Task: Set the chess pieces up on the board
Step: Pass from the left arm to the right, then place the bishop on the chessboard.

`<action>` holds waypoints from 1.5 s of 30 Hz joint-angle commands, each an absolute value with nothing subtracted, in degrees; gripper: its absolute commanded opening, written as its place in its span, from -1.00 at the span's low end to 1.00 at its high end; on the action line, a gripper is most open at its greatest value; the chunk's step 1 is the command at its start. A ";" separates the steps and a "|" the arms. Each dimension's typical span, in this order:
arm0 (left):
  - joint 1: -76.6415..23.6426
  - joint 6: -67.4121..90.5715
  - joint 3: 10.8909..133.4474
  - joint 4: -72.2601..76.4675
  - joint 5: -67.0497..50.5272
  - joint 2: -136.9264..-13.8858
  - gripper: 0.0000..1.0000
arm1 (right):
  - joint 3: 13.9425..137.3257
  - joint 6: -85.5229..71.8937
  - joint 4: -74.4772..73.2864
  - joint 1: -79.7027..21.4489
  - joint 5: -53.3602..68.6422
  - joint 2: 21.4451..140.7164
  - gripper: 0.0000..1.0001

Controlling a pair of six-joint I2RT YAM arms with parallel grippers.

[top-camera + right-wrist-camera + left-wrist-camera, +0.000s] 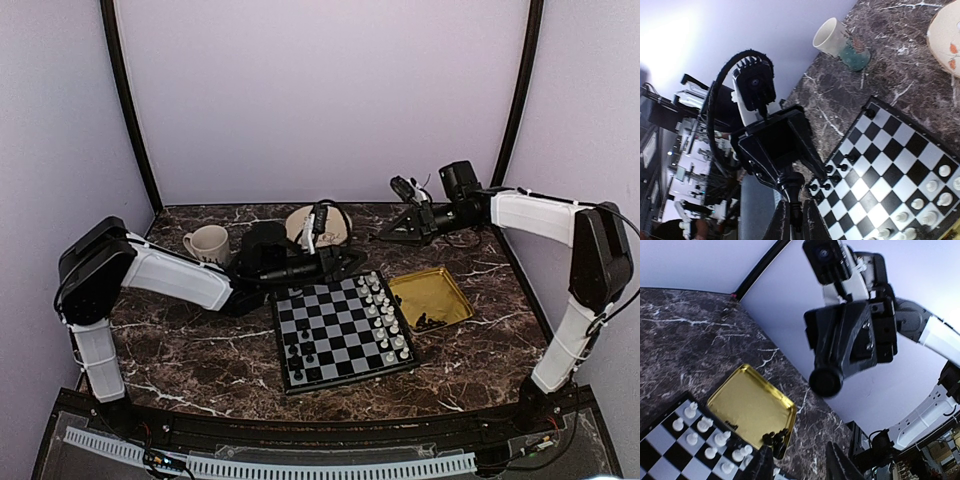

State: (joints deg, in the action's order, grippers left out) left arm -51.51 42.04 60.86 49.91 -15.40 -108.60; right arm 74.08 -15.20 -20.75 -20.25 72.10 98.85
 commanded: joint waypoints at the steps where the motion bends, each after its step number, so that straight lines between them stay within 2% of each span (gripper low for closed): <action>1: -50.54 34.88 57.56 34.87 -13.06 -95.68 -0.24 | 81.68 5.75 -38.87 -21.33 58.02 97.48 -1.00; 5: -49.88 27.46 54.99 20.19 -6.58 -87.03 -0.23 | 84.94 12.35 -43.32 -25.42 45.39 97.51 -1.00; 11: -45.52 24.86 49.93 8.26 -1.25 -78.13 -0.23 | 88.39 18.95 -46.06 -35.74 25.80 99.53 -1.00; 23: -42.57 24.33 43.76 4.31 3.26 -68.59 -0.23 | 90.73 26.54 -49.47 -54.25 -0.17 110.24 -1.00; 32: -42.54 25.00 41.36 4.55 2.85 -66.64 -0.22 | 93.65 26.91 -50.83 -58.80 -3.06 116.28 -0.93; 38: -42.48 23.63 42.31 2.95 2.04 -66.59 -0.22 | 94.79 26.39 -51.46 -59.16 -2.71 116.85 -0.51; 45: -42.53 18.99 48.13 -2.90 -1.71 -71.28 -0.21 | 93.24 26.46 -52.23 -56.58 3.48 110.15 -0.42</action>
State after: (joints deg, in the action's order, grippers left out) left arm -42.89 22.79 43.83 1.15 1.32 -69.14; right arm 93.14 26.57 -50.96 -58.06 -1.04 115.96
